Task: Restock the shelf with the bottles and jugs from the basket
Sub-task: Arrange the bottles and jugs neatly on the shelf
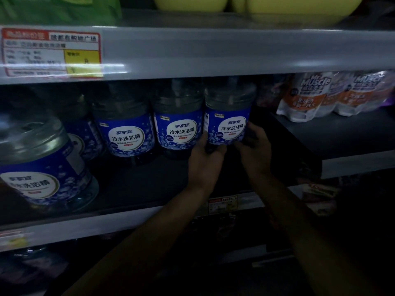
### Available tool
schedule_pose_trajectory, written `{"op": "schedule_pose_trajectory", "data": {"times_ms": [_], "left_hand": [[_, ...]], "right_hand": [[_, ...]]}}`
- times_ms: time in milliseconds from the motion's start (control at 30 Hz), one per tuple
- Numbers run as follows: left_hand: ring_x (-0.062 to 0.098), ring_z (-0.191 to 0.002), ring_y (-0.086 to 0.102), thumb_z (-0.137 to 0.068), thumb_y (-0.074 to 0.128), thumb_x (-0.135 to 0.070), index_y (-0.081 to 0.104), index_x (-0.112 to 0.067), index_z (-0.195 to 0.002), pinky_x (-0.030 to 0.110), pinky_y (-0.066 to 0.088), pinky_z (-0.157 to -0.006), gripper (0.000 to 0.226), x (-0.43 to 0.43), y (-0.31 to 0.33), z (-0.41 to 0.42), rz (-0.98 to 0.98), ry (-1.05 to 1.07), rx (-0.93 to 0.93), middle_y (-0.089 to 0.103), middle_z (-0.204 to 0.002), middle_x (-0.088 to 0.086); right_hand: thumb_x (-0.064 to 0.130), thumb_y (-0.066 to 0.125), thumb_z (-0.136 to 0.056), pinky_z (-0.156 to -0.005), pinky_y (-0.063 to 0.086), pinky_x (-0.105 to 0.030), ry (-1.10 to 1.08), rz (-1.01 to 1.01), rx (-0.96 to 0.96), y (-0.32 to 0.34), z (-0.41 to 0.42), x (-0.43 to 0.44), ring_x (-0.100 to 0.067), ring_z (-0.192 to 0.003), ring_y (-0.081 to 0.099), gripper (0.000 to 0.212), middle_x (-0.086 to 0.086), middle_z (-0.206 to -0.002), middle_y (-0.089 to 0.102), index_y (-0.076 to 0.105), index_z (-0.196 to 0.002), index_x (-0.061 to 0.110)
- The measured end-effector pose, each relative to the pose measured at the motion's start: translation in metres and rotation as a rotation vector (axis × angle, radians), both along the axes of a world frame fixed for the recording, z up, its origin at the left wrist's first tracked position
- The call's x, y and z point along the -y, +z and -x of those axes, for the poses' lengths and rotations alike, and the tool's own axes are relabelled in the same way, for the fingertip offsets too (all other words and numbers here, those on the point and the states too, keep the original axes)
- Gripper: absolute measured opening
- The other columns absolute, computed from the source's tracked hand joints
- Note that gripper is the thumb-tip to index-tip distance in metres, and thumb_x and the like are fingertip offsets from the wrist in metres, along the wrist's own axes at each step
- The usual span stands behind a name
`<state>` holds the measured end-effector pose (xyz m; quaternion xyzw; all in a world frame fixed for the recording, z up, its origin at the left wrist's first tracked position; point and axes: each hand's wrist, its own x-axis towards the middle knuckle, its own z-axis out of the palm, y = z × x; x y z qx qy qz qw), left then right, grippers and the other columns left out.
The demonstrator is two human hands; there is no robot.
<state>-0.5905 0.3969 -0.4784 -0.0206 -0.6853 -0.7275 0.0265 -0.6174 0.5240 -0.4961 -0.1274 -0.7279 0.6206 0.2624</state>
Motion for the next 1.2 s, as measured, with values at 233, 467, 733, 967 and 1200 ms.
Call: {"op": "schedule_pose_trajectory", "data": {"times_ms": [233,467,733,967,1200], "left_hand": [[0.008,-0.123,0.057,-0.097,0.063,-0.008,0.058,-0.032,-0.134,0.035,0.046,-0.112,0.044,0.027,0.002,-0.014,0.109,-0.018,0.005,0.064,-0.124,-0.013],[0.008,-0.126,0.055,-0.097,0.066,-0.009,0.055,-0.024,-0.144,0.025,0.047,-0.103,0.051,0.079,-0.005,-0.035,0.223,0.091,-0.047,0.061,-0.134,-0.006],[0.005,-0.131,0.05,-0.098,0.062,-0.008,0.041,-0.025,-0.156,0.024,0.041,-0.108,0.064,0.106,0.001,-0.033,0.185,0.072,-0.038,0.055,-0.143,-0.012],[0.01,-0.134,0.049,-0.095,0.065,-0.02,0.036,-0.031,-0.16,0.025,0.04,-0.105,0.072,0.104,-0.005,-0.023,0.153,0.065,0.002,0.053,-0.15,-0.007],[0.014,-0.143,0.042,-0.094,0.068,-0.018,0.034,-0.028,-0.161,0.028,0.037,-0.114,0.075,0.111,-0.011,-0.02,0.183,0.052,-0.003,0.044,-0.158,-0.003]], "right_hand": [[-0.006,0.07,-0.082,-0.099,0.054,-0.037,0.016,-0.153,0.069,0.013,-0.019,0.002,-0.015,-0.112,0.064,0.058,-0.003,-0.126,0.068,0.06,-0.135,0.016],[0.0,0.065,-0.085,-0.098,0.054,-0.039,0.126,-0.223,0.142,0.026,-0.055,0.05,-0.019,-0.114,0.064,0.042,0.0,-0.119,0.069,0.065,-0.115,0.03],[-0.009,0.06,-0.086,-0.101,0.047,-0.033,0.427,-0.066,0.284,0.038,-0.056,0.102,-0.009,-0.12,0.05,0.083,0.003,-0.142,0.051,0.037,-0.155,0.031],[-0.013,0.055,-0.082,-0.106,0.051,-0.043,0.336,0.012,0.232,0.037,-0.054,0.117,-0.006,-0.112,0.058,0.076,0.008,-0.126,0.063,0.05,-0.147,0.027],[-0.008,0.062,-0.084,-0.102,0.052,-0.041,0.338,-0.08,0.236,0.038,-0.056,0.113,0.001,-0.105,0.056,0.07,0.012,-0.117,0.062,0.052,-0.14,0.032]]}}
